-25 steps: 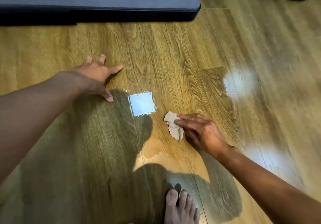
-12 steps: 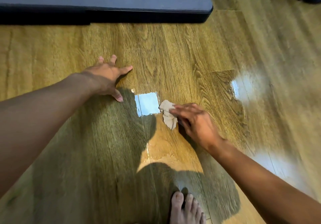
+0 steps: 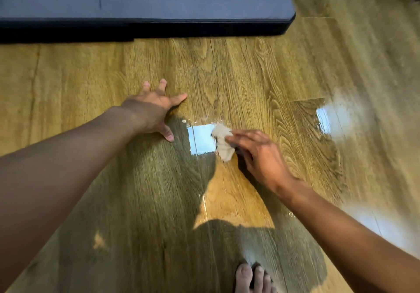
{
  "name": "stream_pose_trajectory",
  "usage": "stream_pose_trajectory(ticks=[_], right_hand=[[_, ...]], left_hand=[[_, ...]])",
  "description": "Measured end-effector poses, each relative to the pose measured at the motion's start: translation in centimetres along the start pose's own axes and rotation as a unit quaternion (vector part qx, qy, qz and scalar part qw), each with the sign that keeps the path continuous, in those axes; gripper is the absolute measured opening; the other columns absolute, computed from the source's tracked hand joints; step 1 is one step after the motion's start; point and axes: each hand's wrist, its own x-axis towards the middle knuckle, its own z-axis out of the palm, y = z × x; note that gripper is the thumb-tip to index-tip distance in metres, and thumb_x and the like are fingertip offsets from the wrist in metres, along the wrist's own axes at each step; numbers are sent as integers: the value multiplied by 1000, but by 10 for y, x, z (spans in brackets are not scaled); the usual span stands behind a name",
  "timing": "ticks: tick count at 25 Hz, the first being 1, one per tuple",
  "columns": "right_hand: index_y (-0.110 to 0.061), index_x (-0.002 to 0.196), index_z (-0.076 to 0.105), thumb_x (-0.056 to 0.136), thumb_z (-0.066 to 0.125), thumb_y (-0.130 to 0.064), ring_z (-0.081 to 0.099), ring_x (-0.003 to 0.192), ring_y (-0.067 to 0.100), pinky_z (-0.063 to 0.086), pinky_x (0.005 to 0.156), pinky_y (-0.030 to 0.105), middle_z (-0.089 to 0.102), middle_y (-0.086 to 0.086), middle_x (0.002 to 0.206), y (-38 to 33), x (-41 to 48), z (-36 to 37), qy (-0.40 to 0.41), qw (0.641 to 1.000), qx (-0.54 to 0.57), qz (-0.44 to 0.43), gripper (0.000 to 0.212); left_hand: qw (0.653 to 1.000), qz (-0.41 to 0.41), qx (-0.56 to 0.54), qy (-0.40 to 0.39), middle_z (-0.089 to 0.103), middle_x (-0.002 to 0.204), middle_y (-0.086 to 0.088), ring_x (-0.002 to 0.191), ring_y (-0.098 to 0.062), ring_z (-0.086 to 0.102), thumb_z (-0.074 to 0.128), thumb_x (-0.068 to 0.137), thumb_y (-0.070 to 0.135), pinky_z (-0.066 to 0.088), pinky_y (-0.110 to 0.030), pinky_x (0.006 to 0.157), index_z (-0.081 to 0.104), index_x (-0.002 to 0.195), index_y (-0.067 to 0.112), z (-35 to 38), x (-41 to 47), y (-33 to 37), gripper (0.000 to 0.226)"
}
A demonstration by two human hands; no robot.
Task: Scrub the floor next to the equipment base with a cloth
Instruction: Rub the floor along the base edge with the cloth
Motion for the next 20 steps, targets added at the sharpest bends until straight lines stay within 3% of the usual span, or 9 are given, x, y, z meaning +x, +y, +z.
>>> stream_pose_trajectory(ticks=[3,7,9,12,15,20], right_hand=[[-20,118,65,83,66,1,62,106,20,54,87,33,64,2,122,2,5,-3,-22,998,-6,-53,40],[-20,121,62,90,56,-1,60,109,13,45,97,19,60,1,128,23,89,-18,-2,1000,8,-8,36],[-19,121,63,90,55,0,59,110,15,47,98,29,62,2,125,21,93,-14,20,999,19,20,37],[-17,118,65,88,59,2,61,109,21,53,91,34,64,4,122,4,58,-2,4,999,-26,-26,36],[-17,118,64,89,59,-2,63,106,19,45,90,20,62,4,125,16,88,-15,-31,995,-44,-81,33],[-17,119,63,91,54,-2,63,106,11,32,86,-5,63,1,124,25,141,-17,32,998,3,51,33]], left_hand=[[1000,-3,-7,-4,-21,157,-4,143,-41,-11,78,66,52,23,-59,109,-7,145,52,1,1,1,117],[1000,-1,-9,-8,-22,157,-5,143,-41,-12,78,66,51,23,-59,109,-8,145,51,0,1,1,117],[1000,-4,-11,-8,-23,156,-4,143,-40,-13,79,67,51,23,-59,108,-8,145,51,0,0,1,117],[1000,-3,-19,-8,-24,156,-4,142,-40,-14,80,67,46,23,-63,107,-7,146,50,3,2,1,117],[1000,0,-16,-7,-25,154,-5,141,-41,-14,79,68,44,23,-63,106,-7,145,49,5,3,2,116],[1000,2,-12,-8,-24,155,-6,141,-42,-14,78,68,44,23,-65,106,-6,146,48,5,4,0,115]])
